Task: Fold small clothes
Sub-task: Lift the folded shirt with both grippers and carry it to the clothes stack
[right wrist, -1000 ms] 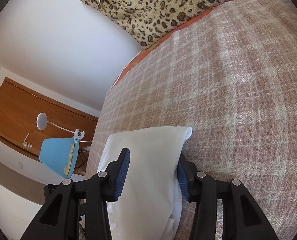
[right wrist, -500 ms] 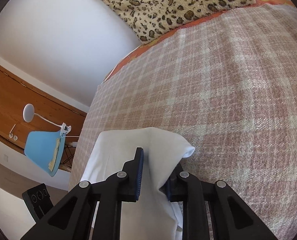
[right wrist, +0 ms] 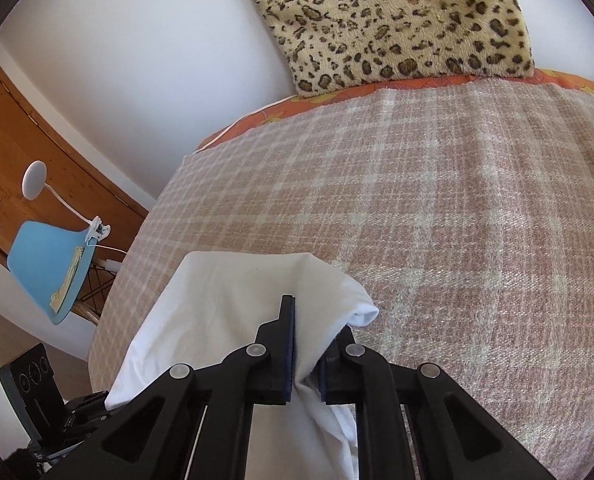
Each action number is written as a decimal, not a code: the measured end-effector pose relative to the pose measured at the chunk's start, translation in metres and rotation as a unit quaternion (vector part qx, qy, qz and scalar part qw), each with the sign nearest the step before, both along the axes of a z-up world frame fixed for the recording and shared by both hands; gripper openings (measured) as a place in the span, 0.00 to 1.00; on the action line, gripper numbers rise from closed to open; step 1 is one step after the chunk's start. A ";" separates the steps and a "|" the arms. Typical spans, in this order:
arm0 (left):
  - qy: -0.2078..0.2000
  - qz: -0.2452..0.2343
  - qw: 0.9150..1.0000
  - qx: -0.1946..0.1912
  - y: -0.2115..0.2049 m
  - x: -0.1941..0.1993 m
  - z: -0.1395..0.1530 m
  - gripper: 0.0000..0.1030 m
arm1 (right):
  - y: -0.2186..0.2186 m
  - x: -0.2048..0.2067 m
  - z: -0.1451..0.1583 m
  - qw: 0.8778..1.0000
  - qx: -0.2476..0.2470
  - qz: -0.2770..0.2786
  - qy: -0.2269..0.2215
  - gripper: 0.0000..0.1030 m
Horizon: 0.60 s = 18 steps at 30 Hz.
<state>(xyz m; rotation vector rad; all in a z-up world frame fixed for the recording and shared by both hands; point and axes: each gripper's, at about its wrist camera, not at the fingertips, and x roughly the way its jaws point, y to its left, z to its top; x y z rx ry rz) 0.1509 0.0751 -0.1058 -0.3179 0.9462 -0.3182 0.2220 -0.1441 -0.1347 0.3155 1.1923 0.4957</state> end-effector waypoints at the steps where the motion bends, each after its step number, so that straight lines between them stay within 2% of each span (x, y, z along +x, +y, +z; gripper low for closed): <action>1: -0.003 -0.001 1.000 0.002 -0.001 -0.001 0.001 0.12 | 0.000 -0.001 0.002 1.000 -0.002 0.001 -0.004 0.06; 18: -0.045 -0.026 0.999 -0.011 -0.027 -0.017 0.026 0.11 | -0.001 -0.025 0.048 0.999 -0.010 0.011 -0.050 0.04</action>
